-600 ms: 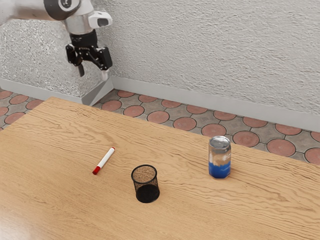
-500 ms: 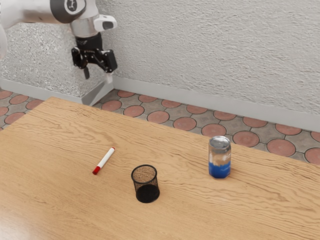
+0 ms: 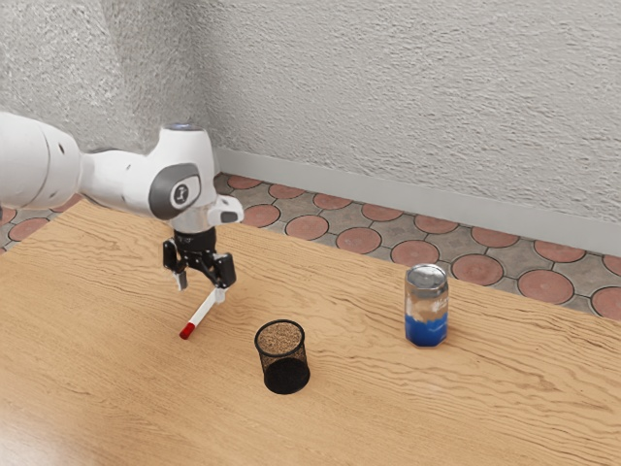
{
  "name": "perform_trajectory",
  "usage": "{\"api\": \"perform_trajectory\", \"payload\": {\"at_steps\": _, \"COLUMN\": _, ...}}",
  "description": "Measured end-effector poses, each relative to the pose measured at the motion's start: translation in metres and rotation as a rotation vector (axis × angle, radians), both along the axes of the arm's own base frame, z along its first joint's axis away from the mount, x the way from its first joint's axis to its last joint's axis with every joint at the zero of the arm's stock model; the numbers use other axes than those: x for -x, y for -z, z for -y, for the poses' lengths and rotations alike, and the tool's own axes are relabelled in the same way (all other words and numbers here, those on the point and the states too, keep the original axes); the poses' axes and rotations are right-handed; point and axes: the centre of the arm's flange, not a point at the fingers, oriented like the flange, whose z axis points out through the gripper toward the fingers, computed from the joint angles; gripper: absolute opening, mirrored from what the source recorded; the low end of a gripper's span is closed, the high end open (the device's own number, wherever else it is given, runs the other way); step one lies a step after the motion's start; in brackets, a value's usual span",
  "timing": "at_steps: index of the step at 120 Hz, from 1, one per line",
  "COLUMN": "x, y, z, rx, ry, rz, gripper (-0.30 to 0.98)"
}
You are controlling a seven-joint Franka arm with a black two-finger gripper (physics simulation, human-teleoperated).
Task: Put the marker into the pen holder.
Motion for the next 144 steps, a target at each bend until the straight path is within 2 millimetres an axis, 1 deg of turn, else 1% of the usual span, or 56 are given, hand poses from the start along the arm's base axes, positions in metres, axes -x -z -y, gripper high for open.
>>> {"api": "perform_trajectory", "payload": {"at_steps": 5, "x": -0.004, "y": 0.002, "z": -0.001, "rx": -0.009, "ry": 0.018, "rz": 0.025, "gripper": 0.69}}
{"api": "perform_trajectory", "payload": {"at_steps": 9, "x": -0.007, "y": 0.01, "z": 0.0, "rx": -0.014, "ry": 0.031, "rz": 0.034, "gripper": 0.69}}
{"api": "perform_trajectory", "payload": {"at_steps": 17, "x": -0.012, "y": 0.034, "z": 0.0, "rx": -0.017, "ry": 0.051, "rz": 0.041, "gripper": 0.69}}
{"api": "perform_trajectory", "payload": {"at_steps": 25, "x": -0.015, "y": 0.043, "z": 0.001, "rx": -0.021, "ry": 0.065, "rz": 0.058, "gripper": 0.69}}
{"api": "perform_trajectory", "payload": {"at_steps": 56, "x": -0.021, "y": 0.051, "z": -0.006, "rx": -0.028, "ry": 0.088, "rz": 0.105, "gripper": 0.69}}
{"api": "perform_trajectory", "payload": {"at_steps": 68, "x": -0.021, "y": 0.053, "z": -0.014, "rx": -0.033, "ry": 0.084, "rz": 0.112, "gripper": 0.69}}
{"api": "perform_trajectory", "payload": {"at_steps": 83, "x": -0.022, "y": 0.057, "z": -0.016, "rx": -0.019, "ry": 0.071, "rz": 0.126, "gripper": 0.69}}
{"api": "perform_trajectory", "payload": {"at_steps": 90, "x": -0.021, "y": 0.061, "z": -0.025, "rx": -0.021, "ry": 0.056, "rz": 0.127, "gripper": 0.69}}
{"api": "perform_trajectory", "payload": {"at_steps": 97, "x": -0.021, "y": 0.063, "z": -0.029, "rx": -0.022, "ry": 0.053, "rz": 0.13, "gripper": 0.69}}
{"api": "perform_trajectory", "payload": {"at_steps": 129, "x": -0.023, "y": 0.07, "z": -0.031, "rx": -0.021, "ry": 0.061, "rz": 0.14, "gripper": 0.68}}
{"api": "perform_trajectory", "payload": {"at_steps": 135, "x": -0.023, "y": 0.07, "z": -0.031, "rx": -0.021, "ry": 0.063, "rz": 0.143, "gripper": 0.66}}
{"api": "perform_trajectory", "payload": {"at_steps": 144, "x": -0.024, "y": 0.066, "z": -0.031, "rx": -0.022, "ry": 0.066, "rz": 0.152, "gripper": 0.55}}
